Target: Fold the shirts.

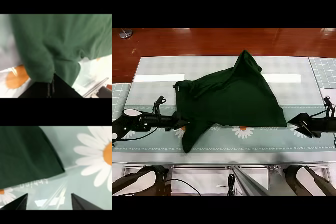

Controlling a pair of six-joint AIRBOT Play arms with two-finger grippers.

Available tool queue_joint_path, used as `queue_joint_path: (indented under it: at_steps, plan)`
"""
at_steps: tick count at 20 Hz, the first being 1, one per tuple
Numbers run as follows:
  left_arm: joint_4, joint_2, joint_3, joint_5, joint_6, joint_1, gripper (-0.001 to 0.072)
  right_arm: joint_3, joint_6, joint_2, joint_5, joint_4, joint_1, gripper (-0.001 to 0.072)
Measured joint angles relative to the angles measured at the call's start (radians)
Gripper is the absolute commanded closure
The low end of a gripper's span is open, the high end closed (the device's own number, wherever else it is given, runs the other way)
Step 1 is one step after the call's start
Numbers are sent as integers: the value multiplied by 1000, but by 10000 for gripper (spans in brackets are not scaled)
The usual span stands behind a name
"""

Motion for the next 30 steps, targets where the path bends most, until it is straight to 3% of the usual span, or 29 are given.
queue_joint_path:
  at_steps: [5, 14, 15, 16, 17, 18, 22, 24, 30]
  plan:
    - [-21, 0, 32, 17, 21, -27, 686, -41, 52, -18, 1, -34, 39, 91]
    - [-30, 0, 40, 8, 27, -34, 686, 62, 28, -255, -206, 126, 281, 94]
    - [-30, 0, 40, 7, 28, -34, 686, 90, 37, -287, -217, 138, 309, 169]
    - [-30, 0, 40, 6, 28, -34, 686, 115, 46, -316, -233, 145, 334, 324]
    - [-30, 0, 40, 5, 28, -34, 686, 141, 54, -343, -246, 136, 360, 615]
    - [-30, 0, 40, 5, 28, -34, 686, 166, 60, -364, -253, 141, 381, 688]
    - [-47, 11, 96, -21, 28, -32, 687, 343, 33, -385, -197, 181, 459, 689]
    - [-92, 34, 208, -42, 27, -32, 687, 536, 31, -360, -155, 185, 494, 689]
    - [-117, 127, 886, -63, -8, -32, 687, 1321, 125, -313, -44, 51, 524, 689]
